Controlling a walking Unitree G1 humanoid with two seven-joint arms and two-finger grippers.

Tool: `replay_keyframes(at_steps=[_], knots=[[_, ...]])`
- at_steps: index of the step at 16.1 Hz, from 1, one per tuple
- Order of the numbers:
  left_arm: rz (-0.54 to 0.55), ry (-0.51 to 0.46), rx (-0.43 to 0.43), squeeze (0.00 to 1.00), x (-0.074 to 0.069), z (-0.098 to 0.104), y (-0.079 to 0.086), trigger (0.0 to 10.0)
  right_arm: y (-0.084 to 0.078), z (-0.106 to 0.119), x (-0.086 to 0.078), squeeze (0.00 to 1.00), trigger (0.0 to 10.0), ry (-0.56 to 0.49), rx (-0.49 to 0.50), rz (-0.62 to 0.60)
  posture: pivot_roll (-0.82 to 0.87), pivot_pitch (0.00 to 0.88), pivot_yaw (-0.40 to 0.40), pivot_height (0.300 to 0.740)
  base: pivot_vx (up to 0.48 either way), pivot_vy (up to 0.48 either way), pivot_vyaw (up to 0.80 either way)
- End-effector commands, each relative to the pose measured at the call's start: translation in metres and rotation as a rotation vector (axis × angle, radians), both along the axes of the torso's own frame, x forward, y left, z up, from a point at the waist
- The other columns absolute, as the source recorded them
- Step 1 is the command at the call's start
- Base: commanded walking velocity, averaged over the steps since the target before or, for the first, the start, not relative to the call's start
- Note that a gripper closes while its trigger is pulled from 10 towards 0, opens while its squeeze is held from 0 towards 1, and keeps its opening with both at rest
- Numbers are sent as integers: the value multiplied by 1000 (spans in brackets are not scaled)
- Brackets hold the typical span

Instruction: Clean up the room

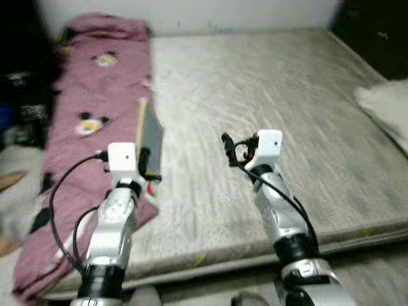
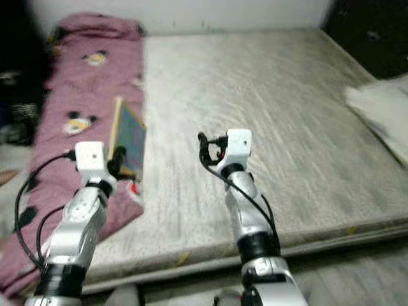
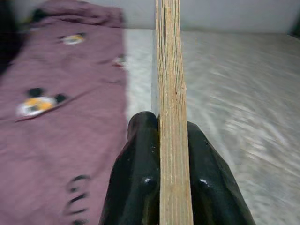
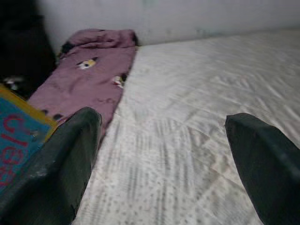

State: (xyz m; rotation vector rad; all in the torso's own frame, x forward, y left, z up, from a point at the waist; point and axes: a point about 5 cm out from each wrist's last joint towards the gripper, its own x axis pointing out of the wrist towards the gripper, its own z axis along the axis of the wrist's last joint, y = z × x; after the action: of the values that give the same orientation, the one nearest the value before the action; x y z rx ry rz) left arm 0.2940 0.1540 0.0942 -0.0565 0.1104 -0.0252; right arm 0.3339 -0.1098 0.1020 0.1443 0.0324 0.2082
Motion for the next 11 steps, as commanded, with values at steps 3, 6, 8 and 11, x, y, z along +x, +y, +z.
replay_keyframes(at_steps=[3,6,8,11], knots=[[-7,-47,4,0,3,7,-2,10000,-3,0,0,0,10000,-8,-16,0,-62,0,-11,740,0,0,0],[-13,-48,-2,0,2,6,-3,10000,-3,-1,1,0,10000,-4,-19,-3,-62,0,-14,740,0,0,0],[-9,-49,-8,0,2,6,-2,10000,-4,-1,2,0,10000,-4,-23,-4,-62,0,-16,740,0,-262,0],[-10,-49,-10,0,2,6,-2,10000,-4,0,3,0,10000,-5,-36,-6,-64,0,-17,740,0,-306,0]])
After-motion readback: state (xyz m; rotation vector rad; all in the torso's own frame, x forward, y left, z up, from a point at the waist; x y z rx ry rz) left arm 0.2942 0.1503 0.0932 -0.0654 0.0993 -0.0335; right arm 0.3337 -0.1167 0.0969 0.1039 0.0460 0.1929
